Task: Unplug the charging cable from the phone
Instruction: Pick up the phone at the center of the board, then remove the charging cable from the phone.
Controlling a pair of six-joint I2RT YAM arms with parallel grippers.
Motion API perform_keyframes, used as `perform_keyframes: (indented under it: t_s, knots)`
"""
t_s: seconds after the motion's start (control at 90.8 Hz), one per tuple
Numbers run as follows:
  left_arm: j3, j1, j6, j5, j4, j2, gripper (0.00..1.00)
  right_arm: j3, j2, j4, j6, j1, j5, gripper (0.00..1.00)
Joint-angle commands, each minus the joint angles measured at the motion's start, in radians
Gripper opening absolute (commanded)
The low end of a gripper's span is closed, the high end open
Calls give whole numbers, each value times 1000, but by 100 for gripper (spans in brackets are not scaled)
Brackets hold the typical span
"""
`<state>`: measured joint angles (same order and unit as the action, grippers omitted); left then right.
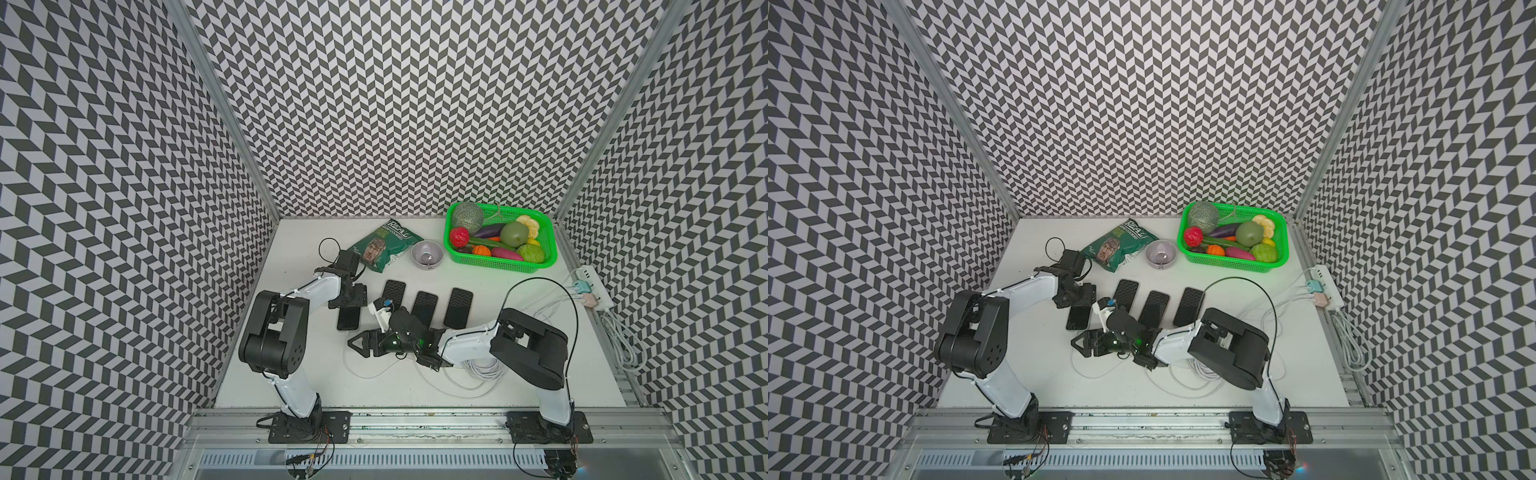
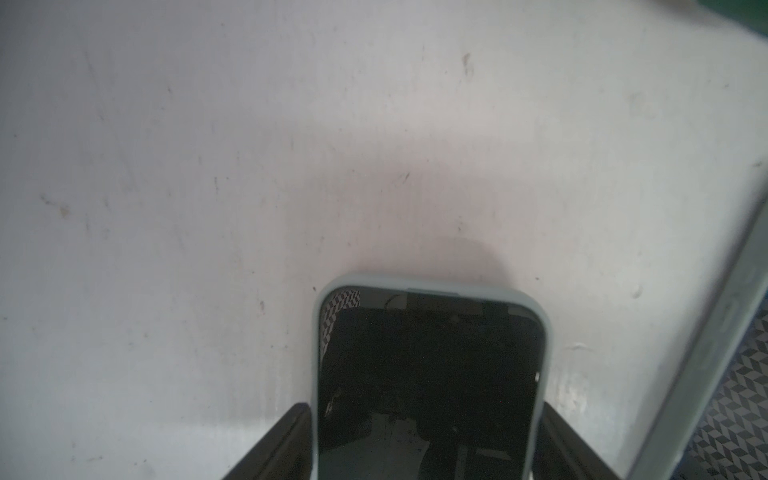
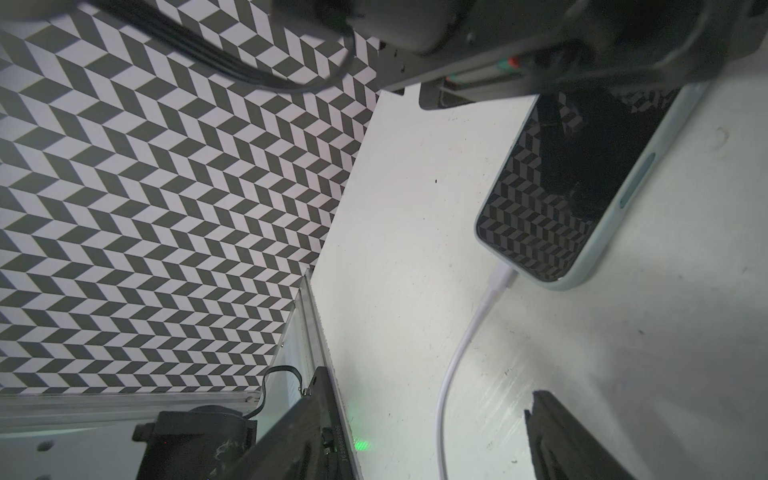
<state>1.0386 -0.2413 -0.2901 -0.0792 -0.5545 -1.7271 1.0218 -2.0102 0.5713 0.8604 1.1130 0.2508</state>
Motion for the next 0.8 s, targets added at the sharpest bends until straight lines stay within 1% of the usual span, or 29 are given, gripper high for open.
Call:
perform_keyframes:
  t_s: [0.0, 0.143, 0.463, 0.793]
  knots:
    - [-7, 6, -9, 31, 23, 59, 0, 48, -41, -11, -6, 11, -6, 78]
    - [-12, 8, -5, 46, 36, 86, 0, 98, -85, -39, -10, 13, -13, 77]
    - [-31, 34, -7, 110, 73, 135, 0, 155, -159, -49, 3, 13, -20, 74]
    - [-36, 54, -9, 148, 94, 157, 0, 199, -225, -32, 33, 11, -3, 66]
